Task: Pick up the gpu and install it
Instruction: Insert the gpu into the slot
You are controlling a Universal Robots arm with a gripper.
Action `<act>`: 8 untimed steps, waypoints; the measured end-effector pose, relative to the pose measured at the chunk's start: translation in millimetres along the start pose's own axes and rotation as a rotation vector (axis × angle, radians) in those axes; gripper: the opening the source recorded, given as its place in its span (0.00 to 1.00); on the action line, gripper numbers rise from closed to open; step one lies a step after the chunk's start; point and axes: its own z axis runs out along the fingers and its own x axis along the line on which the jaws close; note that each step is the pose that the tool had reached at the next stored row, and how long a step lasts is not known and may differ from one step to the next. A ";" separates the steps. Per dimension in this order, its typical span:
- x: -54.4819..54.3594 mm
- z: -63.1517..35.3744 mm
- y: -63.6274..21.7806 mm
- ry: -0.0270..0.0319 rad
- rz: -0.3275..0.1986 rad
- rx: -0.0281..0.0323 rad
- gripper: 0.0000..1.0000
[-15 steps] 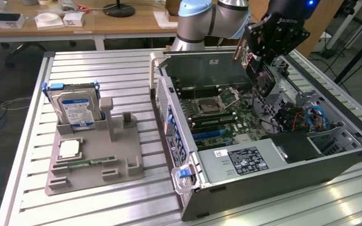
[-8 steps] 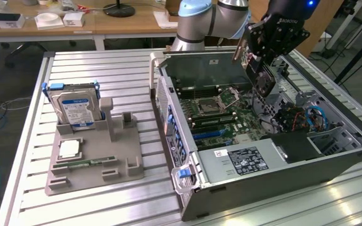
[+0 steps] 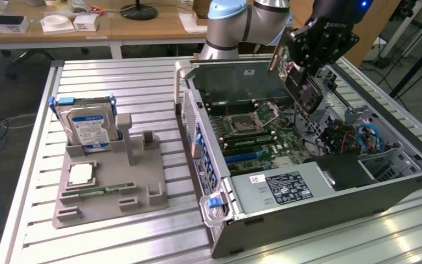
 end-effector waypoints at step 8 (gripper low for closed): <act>0.0 0.0 0.0 0.0054 -0.129 0.0021 0.26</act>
